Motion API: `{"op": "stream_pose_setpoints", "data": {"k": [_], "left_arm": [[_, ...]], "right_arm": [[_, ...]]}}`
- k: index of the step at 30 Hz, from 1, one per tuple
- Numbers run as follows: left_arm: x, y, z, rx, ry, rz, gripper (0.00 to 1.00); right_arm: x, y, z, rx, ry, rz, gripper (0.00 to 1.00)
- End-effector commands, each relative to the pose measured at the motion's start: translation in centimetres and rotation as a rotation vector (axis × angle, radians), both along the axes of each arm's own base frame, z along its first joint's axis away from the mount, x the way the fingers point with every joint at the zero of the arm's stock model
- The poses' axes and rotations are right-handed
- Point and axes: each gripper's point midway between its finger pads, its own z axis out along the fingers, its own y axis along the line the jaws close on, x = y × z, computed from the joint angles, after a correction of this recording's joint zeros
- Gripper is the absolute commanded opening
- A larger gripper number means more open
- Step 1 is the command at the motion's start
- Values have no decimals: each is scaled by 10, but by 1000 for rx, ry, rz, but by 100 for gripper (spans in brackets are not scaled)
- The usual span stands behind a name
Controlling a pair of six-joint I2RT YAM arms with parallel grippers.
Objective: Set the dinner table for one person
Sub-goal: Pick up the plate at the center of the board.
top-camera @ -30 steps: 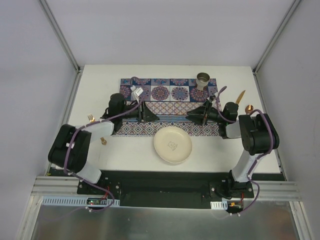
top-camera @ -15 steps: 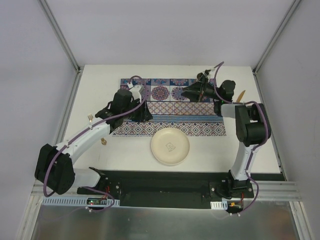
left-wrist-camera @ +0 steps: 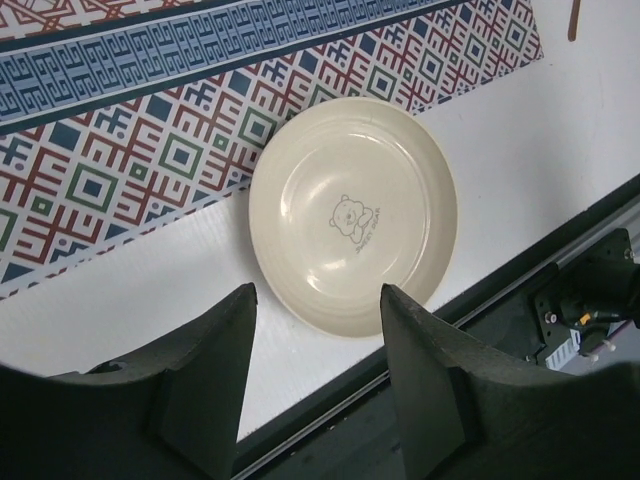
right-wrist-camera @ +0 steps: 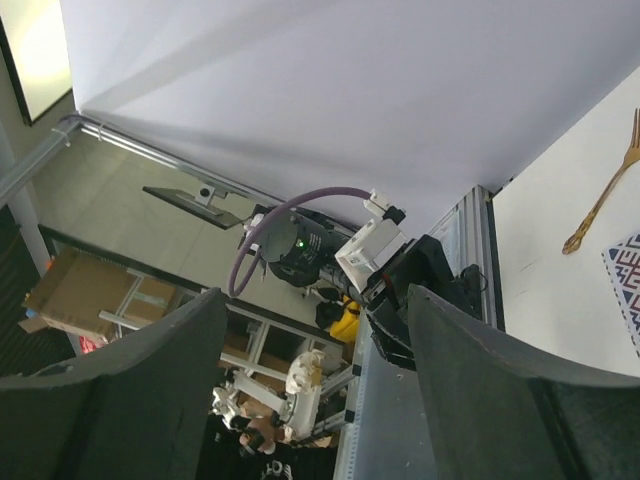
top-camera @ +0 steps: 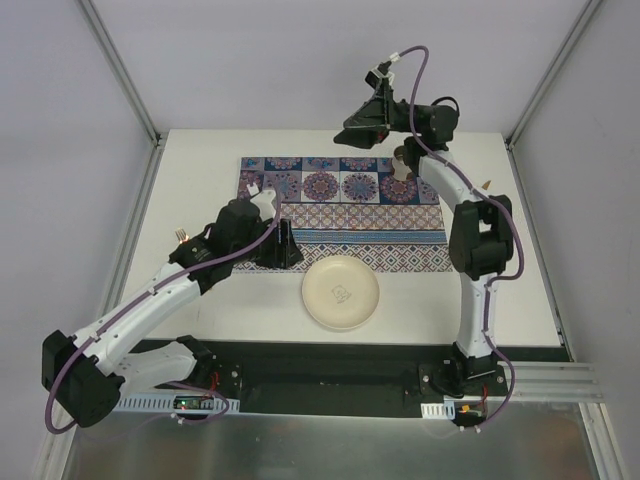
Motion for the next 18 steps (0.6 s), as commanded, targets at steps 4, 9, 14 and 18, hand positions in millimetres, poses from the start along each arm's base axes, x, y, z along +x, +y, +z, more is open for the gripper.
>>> {"op": "stream_pose_setpoints", "data": {"k": [4,9,14,18], "left_arm": [[-6,21,13,37,-50,80,52],[-5,20,18,33,-61,75,52],[-4,17,18,35,-60,64,52],[-4,21,17,46,-70,78,52]], "right_arm": [[-11,-1,40,-19,-186,52,77],[-23,-23,124,28,-420,-47,77],[-13,-59,184,-19,-476,-328,82],[6,-110,175,-172,-480,-644,83]]}}
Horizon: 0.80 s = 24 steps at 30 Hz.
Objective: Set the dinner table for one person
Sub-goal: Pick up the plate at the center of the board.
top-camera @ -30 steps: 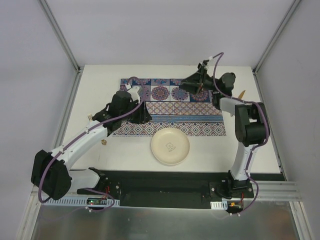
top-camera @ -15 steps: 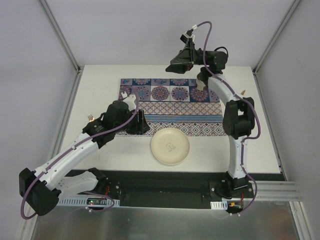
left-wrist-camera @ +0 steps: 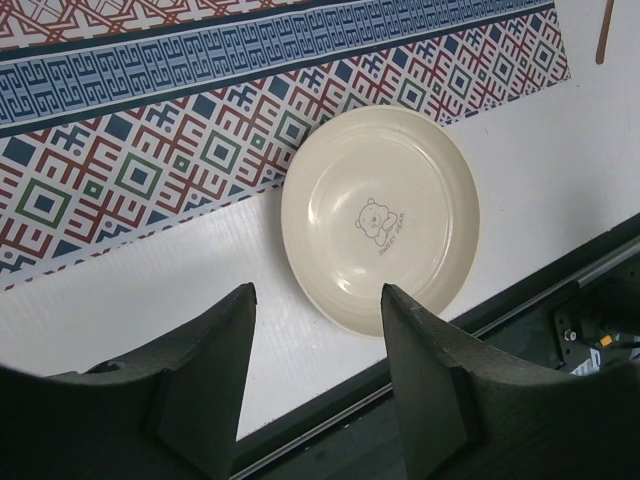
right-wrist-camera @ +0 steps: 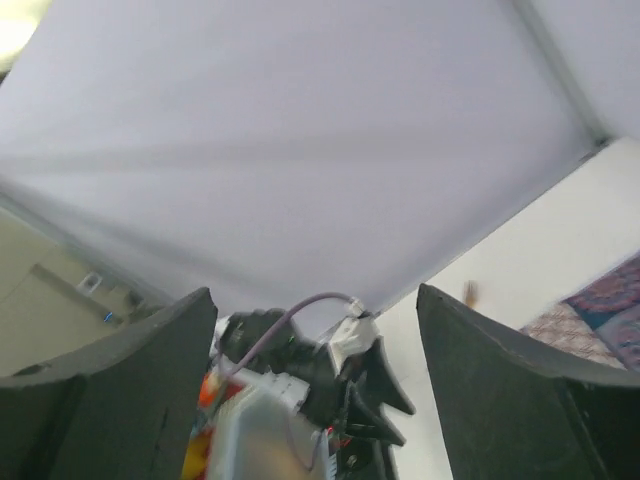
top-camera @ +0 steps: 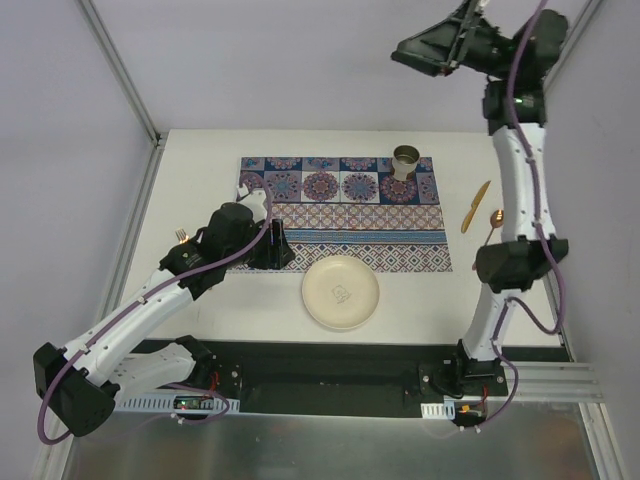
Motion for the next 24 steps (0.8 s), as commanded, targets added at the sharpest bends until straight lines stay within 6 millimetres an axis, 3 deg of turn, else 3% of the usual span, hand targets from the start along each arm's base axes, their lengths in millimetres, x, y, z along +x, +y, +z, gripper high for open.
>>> {"op": "stream_pose_setpoints", "data": {"k": [1,2,3,4,5,7,8,9,11,12,13,14,15,16,18,19,21,22,24], "left_arm": [[5,3,11,5,-48,25,52],[6,4,11,10,-51,30,53],[7,5,9,19,-51,36,53],[8,6,8,23,-52,39,53],[9,6,5,31,-46,40,53],[10,3,-2,42,-20,34,53],[10,2,-6,48,-7,33,53],[11,1,-14,63,16,34,53],[12,1,-23,85,35,39,53],[11,2,-33,102,58,44,53],[11,3,-36,110,66,46,53],[10,3,-40,117,76,45,53],[8,4,-46,123,91,47,54],[7,6,-50,129,98,49,54],[5,10,-60,150,115,74,54],[4,10,-65,155,129,76,54],[1,12,-80,174,163,83,54],[0,11,-85,178,174,82,54],[-1,10,-99,190,199,91,54]], "right_arm": [[11,-67,-17,-210,-61,-506,86],[-1,-80,-19,-270,-85,-591,88],[0,-89,-35,-345,-63,-671,90],[0,-106,-65,-466,19,-771,92],[-6,-106,-88,-561,3,-752,93],[-27,-112,-120,-675,69,-766,93],[-35,-104,-172,-788,128,-693,93],[-53,-103,-180,-814,122,-697,93],[-58,-97,-224,-824,161,-697,93],[-76,-95,-289,-854,316,-643,92],[-78,-90,-284,-770,261,-669,92],[-84,-91,-300,-762,283,-677,92],[-103,-96,-355,-811,406,-661,92],[-106,-98,-357,-784,378,-697,91],[-124,-100,-391,-794,448,-690,90],[-137,-100,-420,-794,504,-679,89],[-148,-101,-437,-797,521,-682,88],[-155,-103,-455,-808,545,-686,87],[-158,-104,-467,-821,561,-685,85]]}}
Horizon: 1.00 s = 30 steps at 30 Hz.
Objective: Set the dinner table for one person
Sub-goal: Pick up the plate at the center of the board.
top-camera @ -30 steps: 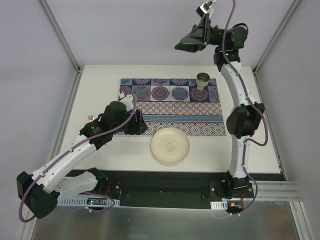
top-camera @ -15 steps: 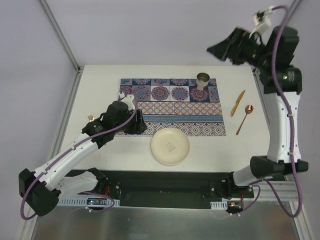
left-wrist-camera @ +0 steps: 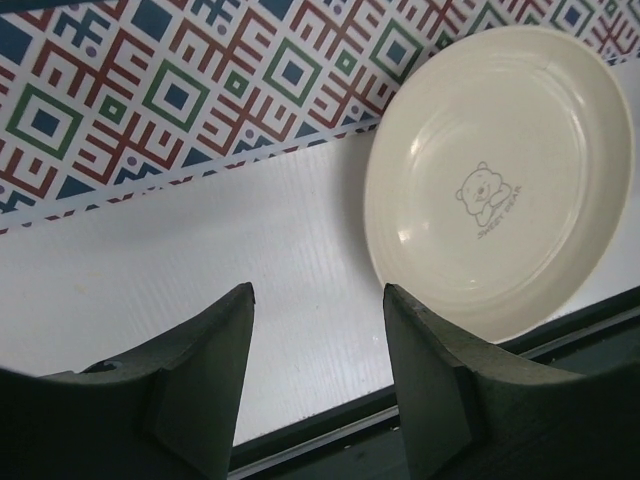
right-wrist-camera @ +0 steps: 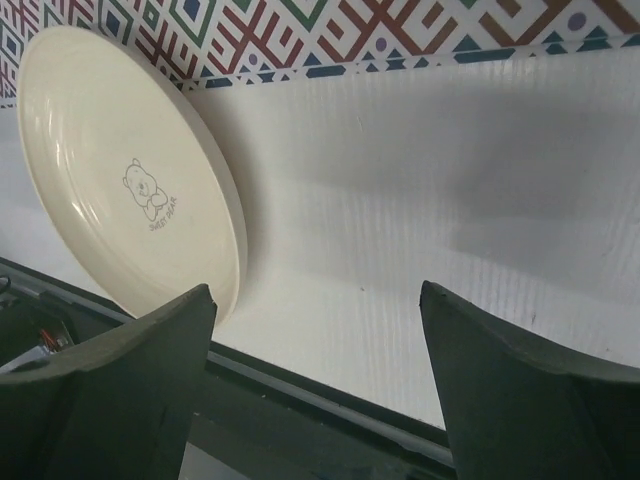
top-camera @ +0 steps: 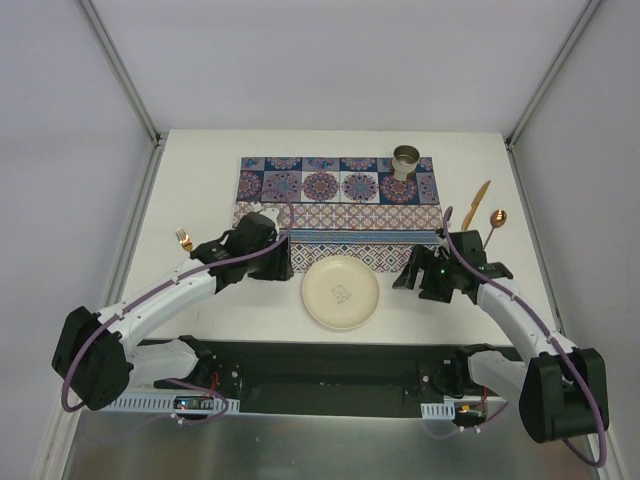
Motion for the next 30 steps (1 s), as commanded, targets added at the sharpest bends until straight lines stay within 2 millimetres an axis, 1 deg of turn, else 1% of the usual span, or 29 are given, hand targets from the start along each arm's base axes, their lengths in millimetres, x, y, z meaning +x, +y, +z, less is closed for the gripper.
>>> {"op": "stream_pose_setpoints", "data": {"k": [1,2,10,14,15,16,20,22,23,24,25,26,27,28,29,30], "left_arm": [[-1,-2,-27,26,46,36,54],[0,-4,-30,20,44,35,53],[5,-19,-56,20,82,36,53],[4,-24,-68,31,104,32,52],[3,-25,-69,31,107,28,52],[4,-27,-70,30,106,27,52],[3,-28,-76,39,116,26,52],[2,-28,-77,40,119,23,52],[3,-28,-78,41,120,25,51],[2,-28,-79,42,119,25,52],[2,-28,-80,44,121,23,51],[1,-27,-82,48,124,24,52],[1,-27,-83,50,127,26,52],[1,-27,-84,51,128,27,52],[0,-27,-86,54,133,25,52],[1,-28,-86,52,133,24,51]], "right_arm": [[34,8,15,49,-192,-48,84],[31,9,6,49,-168,-45,84],[34,33,-3,48,-165,-8,76],[32,39,-12,41,-157,-9,73],[34,42,-13,47,-160,-16,72],[30,45,-19,43,-146,-3,72],[25,57,-33,42,-114,8,69],[22,67,-38,49,-105,22,66],[19,70,-45,41,-86,28,66],[20,75,-45,48,-95,33,65],[16,82,-48,42,-90,51,64],[16,87,-48,44,-86,51,63],[15,90,-55,32,-71,59,60],[11,97,-57,34,-65,77,56],[10,101,-58,39,-57,81,50],[10,105,-62,37,-46,87,38]]}}
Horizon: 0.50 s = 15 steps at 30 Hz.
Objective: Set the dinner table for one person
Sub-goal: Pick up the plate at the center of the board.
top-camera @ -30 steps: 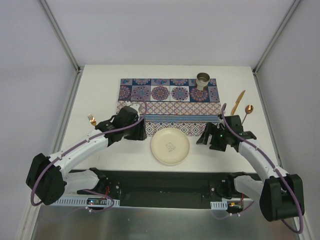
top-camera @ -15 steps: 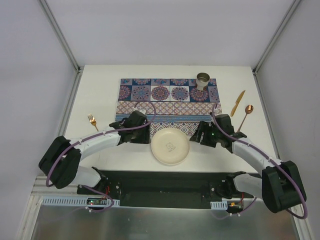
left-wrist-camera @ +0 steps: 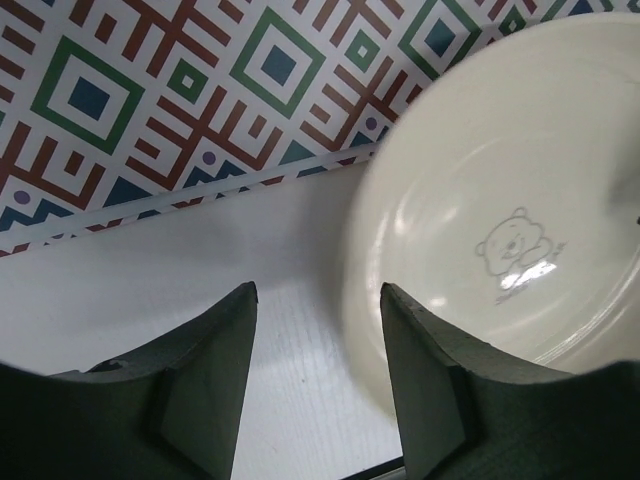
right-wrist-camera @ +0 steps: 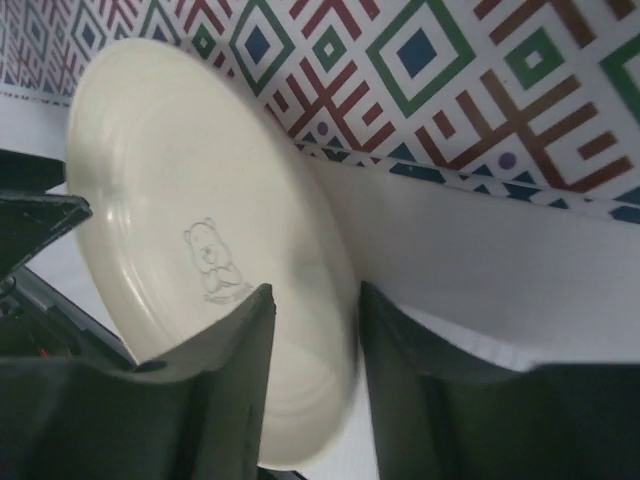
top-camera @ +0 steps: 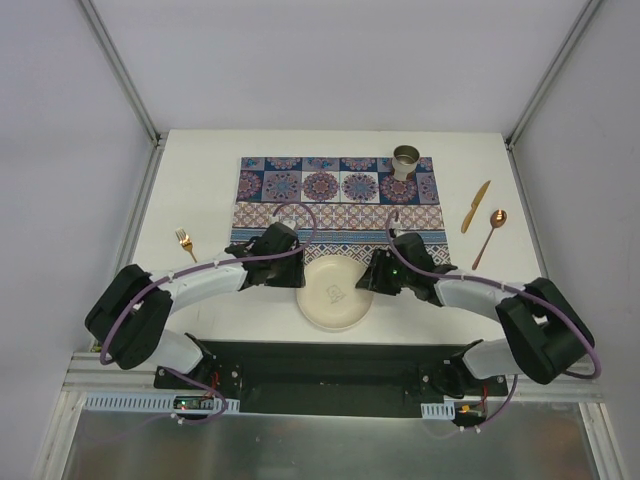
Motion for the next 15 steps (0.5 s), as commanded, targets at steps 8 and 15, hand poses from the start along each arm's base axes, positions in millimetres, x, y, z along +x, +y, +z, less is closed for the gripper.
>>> {"op": "stream_pose_setpoints", "data": {"k": [8,15], "left_arm": [[-4,4,-11,23,1,4,51],[-4,6,-10,31,-11,0,51]], "right_arm": [[-8,15,-24,-47,75,0,1],[-1,14,-4,-67,45,0,1]]}}
